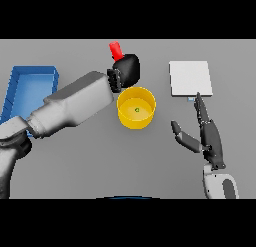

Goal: Pick up the red beaker and tilt it to pour out 1 green nut into yellow bowl. Pick up the yellow bowl and place it on the metallic measuring scale.

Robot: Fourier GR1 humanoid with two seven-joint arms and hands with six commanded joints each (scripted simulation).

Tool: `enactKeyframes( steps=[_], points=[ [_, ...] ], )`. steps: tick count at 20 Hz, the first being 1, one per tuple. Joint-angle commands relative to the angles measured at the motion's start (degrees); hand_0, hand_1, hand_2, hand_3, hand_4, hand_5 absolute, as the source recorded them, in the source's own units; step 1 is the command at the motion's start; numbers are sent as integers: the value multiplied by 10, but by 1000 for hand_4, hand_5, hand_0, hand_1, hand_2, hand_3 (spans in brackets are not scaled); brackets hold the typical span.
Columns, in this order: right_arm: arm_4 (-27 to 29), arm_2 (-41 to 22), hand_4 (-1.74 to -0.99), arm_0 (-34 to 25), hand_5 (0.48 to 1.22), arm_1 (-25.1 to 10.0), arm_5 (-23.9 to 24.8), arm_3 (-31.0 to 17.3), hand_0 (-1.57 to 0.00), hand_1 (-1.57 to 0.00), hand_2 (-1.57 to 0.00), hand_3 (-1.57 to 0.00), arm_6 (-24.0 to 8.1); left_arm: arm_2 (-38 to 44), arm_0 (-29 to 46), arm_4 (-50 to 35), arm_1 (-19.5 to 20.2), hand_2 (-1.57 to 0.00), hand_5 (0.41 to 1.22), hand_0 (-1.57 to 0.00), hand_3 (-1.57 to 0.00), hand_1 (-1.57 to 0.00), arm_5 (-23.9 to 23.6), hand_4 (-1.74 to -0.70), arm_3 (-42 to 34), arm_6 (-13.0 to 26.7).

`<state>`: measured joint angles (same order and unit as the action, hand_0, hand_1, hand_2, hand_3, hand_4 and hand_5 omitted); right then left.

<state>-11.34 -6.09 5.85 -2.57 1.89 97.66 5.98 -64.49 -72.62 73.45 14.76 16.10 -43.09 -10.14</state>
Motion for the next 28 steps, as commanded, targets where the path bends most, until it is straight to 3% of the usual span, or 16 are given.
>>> enactKeyframes(
  steps=[1, 3, 7, 11, 15, 18, 20, 24, 26, 28],
  points=[
    [-2, 0, -1133, -4, 579, 2, 3, -1, 1, 1, 1, 1, 2, -9, -8, 9, -6, -1571, 1221, -1571, -1569, -1571, 1, -1733, 1, 0],
    [-2, 1, -1128, -1, 575, 0, 3, 0, 1, 1, 1, 1, 10, -23, -27, 24, -12, -1571, 1221, -1571, -1570, -1571, -2, -1733, 2, -10],
    [-6, -5, -1138, 2, 565, 6, 7, 14, 1, 1, 1, 1, -3, -26, -116, 42, -1, -1571, 1221, -1571, -1570, -1571, -2, -1729, 26, -50],
    [-15, -9, -1131, -2, 553, 6, 10, 8, 1, 1, 1, 1, 6, 39, -185, 12, 31, -1571, 1221, -1571, -1571, -1571, -36, -1720, 89, -49],
    [1, -5, -1104, -15, 563, 5, -3, -1, 1, 1, 1, 1, 2, 154, -237, -66, 61, -1571, 1221, -1571, -1571, -1571, -16, -1728, 182, 4],
    [-2, -10, -1105, -23, 578, 5, -5, -12, 1, 1, 1, 1, 10, 297, -241, -188, 110, -1571, 1221, -1571, -1509, -1571, 9, -1735, 247, 55],
    [3, -9, -1116, -18, 582, 4, -9, -14, 1, 1, 1, 1, 18, 382, -224, -270, 146, -1571, 1221, -1571, -1520, -1571, 6, -1737, 284, 63],
    [-8, -9, -1127, -23, 606, -9, -7, -8, 1, 1, 1, 1, 7, 485, -158, -381, 194, -1571, 1221, -1571, -1550, -1571, -47, -1739, 322, 89],
    [-9, -11, -1132, -27, 621, -11, -10, -12, 1, 1, 1, 1, 12, 509, -113, -415, 198, -1571, 1221, -1571, -1558, -1571, -83, -1740, 327, 140],
    [-7, -10, -1142, -18, 628, -15, -14, -12, 1, 1, 1, 1, 18, 536, -65, -454, 202, -1571, 1221, -1571, -1562, -1571, -129, -1740, 320, 160]
  ],
)
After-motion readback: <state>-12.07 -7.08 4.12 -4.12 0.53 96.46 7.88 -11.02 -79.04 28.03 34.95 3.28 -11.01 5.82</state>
